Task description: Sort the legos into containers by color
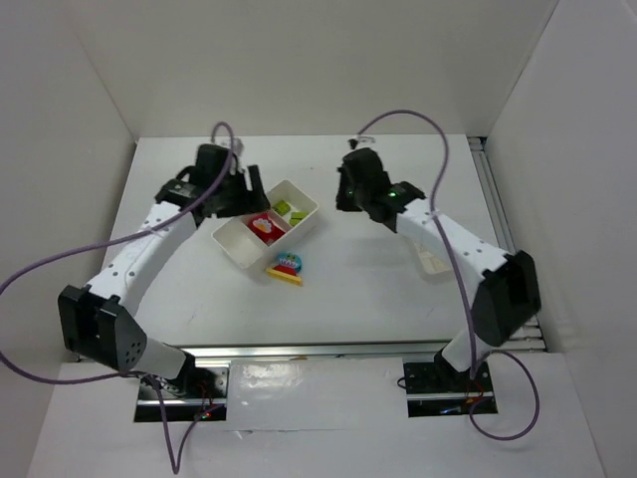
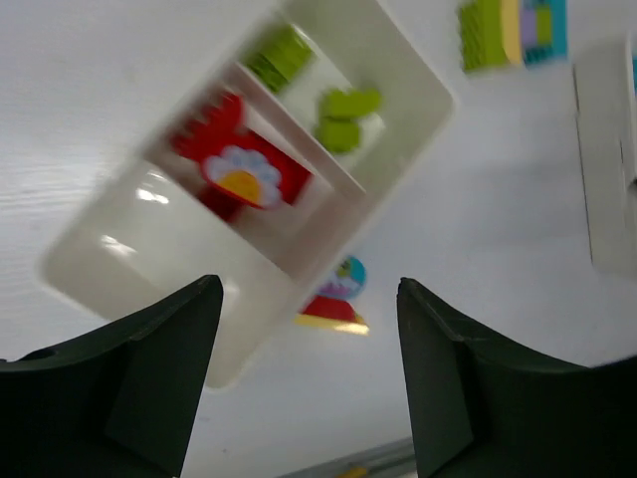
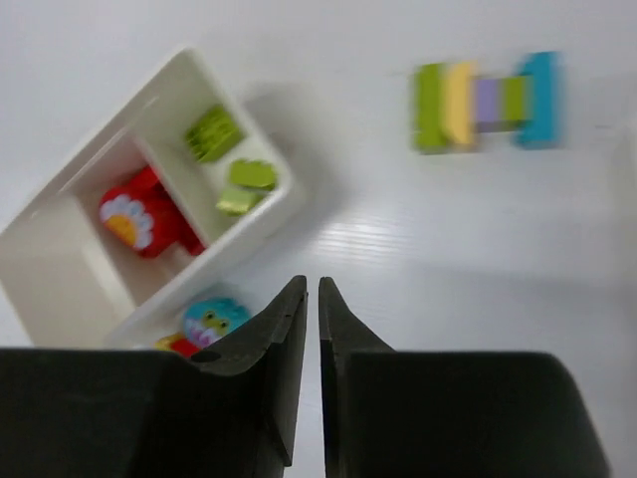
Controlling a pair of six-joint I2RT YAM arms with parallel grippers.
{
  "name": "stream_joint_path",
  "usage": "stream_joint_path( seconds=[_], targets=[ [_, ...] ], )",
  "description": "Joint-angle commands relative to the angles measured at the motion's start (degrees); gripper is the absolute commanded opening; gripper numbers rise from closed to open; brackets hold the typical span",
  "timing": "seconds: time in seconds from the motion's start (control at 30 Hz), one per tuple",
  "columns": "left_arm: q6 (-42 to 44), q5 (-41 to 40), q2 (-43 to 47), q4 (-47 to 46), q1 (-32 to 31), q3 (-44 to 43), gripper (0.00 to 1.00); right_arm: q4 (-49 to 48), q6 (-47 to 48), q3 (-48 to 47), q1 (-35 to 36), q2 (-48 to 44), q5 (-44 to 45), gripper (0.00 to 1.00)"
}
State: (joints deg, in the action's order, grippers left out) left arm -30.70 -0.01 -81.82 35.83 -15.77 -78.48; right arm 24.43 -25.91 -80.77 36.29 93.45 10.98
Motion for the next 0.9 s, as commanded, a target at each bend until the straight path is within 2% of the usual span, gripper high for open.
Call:
stream_joint_path(
  seconds=[0.0, 0.03, 0.13, 0.3, 0.5, 0.53, 0.6, 0.7, 0.73, 0.8, 0.87],
  targets=[
    [3.72, 0.37, -2.72, 0.46, -10.22, 1.92, 0.79, -1.05, -3.0, 6.49, -4.98, -8.0, 6.94, 0.19],
    [5.02, -1.12, -3.51, 0.46, -15.29, 2.71, 0.79, -0.35, -3.53, 7.81, -5.87, -10.28, 6.95, 0.22],
    [5.65, -4.37, -7.99, 1.51, -22.35, 3.24, 0.77, 1.68, -3.53, 11.6, -8.95, -12.41, 6.42, 0.31],
    [2.4, -5.88, -15.98, 3.8, -24.04, -1.05, 0.77, 3.08, -3.53, 12.48, -10.98, -13.03, 3.0, 0.47],
    [1.88, -6.84, -18.99, 4.67, -27.03, -0.01, 0.82, 3.88, -3.01, 12.13, -10.98, -11.71, 1.23, 0.61],
    [-0.57, -8.76, -19.6, 5.81, -27.03, -0.01, 0.84, 3.88, -3.0, 12.13, -10.98, -11.19, 0.54, 0.61],
    [-4.79, -10.53, -19.6, 7.14, -27.03, 0.52, 0.95, 3.88, -2.48, 12.13, -10.98, -10.49, 0.0, 0.63],
    [-13.05, -11.85, -19.6, 7.67, -27.03, 1.66, 0.86, 3.88, -2.48, 12.13, -10.98, -9.87, -1.13, 0.63],
    [-15.94, -11.16, -19.6, 7.67, -27.03, 1.66, 0.86, 3.88, -2.48, 12.13, -10.98, -9.34, -1.14, 0.63],
    [-17.64, -11.15, -20.13, 5.93, -27.56, 3.06, 0.86, 3.35, -2.48, 12.13, -10.98, -9.34, -2.19, 0.63],
    [-19.13, -11.15, -20.66, 5.39, -27.56, 3.59, 0.82, 3.35, -1.95, 12.13, -10.98, -8.82, -2.19, 0.63]
  ],
)
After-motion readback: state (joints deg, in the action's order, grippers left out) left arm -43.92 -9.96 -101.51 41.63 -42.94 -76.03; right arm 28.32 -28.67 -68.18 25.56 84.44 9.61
